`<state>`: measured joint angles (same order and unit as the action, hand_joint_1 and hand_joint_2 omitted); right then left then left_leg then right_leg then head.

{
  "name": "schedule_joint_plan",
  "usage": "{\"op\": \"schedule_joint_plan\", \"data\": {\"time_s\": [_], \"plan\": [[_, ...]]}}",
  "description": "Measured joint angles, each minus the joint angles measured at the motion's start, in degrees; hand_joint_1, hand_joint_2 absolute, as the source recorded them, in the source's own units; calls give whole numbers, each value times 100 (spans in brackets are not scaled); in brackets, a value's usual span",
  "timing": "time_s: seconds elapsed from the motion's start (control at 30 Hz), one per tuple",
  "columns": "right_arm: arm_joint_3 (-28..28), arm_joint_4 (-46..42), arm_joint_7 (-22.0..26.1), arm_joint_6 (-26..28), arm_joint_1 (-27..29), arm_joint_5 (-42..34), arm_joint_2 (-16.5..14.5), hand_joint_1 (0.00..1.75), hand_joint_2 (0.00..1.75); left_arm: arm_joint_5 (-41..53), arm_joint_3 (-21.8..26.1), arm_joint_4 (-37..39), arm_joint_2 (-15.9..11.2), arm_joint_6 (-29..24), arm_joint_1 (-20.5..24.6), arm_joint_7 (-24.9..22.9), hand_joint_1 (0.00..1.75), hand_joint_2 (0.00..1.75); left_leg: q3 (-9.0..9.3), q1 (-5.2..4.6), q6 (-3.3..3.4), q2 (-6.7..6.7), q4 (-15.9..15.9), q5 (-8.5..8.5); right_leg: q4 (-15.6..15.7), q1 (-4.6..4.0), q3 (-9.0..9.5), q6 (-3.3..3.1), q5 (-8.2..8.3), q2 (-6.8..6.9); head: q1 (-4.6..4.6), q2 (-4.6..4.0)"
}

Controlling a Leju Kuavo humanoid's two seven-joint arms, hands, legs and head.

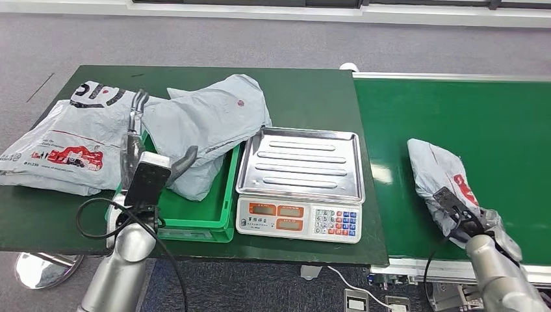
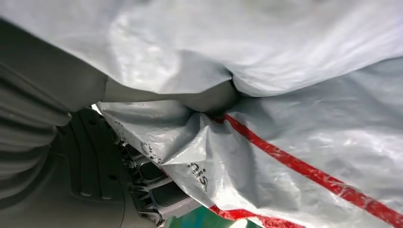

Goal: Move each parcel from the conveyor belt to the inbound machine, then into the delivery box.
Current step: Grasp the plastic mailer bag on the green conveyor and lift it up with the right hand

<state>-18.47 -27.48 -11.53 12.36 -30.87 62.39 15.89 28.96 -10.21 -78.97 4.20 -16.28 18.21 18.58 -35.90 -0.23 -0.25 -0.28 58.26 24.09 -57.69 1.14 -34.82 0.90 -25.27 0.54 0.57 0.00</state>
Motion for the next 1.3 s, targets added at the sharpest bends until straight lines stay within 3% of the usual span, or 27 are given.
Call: {"op": "schedule_joint_plan", "data": {"time_s": [0.17, 0.33, 0.47, 0.6, 1.0, 1.3], "plan": [[45, -21, 158, 905, -244, 115, -164, 175, 175, -1703, -14, 639, 307, 1170, 269, 109, 0, 175, -3, 0, 0, -2, 0, 0, 0, 0, -1, 0, 0, 2, 0, 0], [93, -644, 744, 2076, -221, -248, -371, 175, 175, -1997, -61, 1434, 581, 1417, 626, 233, 0, 175, -2, 0, 1, -9, 1, -1, 0, 0, -2, 0, 0, 9, 0, 0], [195, -2097, 1474, 2603, 376, -1021, -548, 175, 175, -1964, -143, 2154, 765, 1432, 1030, 375, 0, 175, -5, 2, 1, -29, 1, 0, 0, -2, 3, 1, -3, 24, 0, 0], [302, -3186, 1562, 2605, 894, -1191, -675, 175, 175, -1963, -166, 2648, 873, 1430, 1311, 451, 0, 175, -6, 2, -2, -21, 0, 6, 0, -2, -2, 1, -5, 16, 0, 0], [659, -5005, 1816, 2657, 1808, -1025, -969, 175, 175, -1939, -234, 3430, 1049, 1449, 1750, 612, 0, 175, -8, 3, -1, -14, -1, 7, -1, -4, -4, 0, -5, 15, -1, 0], [2013, -5762, 1293, 962, 1989, -787, -1408, 175, 175, -1634, -349, 3852, 1179, 864, 2185, 734, 0, 175, -8, 8, -6, 3, -3, 2, -2, -9, -11, -3, -5, -6, 1, 0]]}}
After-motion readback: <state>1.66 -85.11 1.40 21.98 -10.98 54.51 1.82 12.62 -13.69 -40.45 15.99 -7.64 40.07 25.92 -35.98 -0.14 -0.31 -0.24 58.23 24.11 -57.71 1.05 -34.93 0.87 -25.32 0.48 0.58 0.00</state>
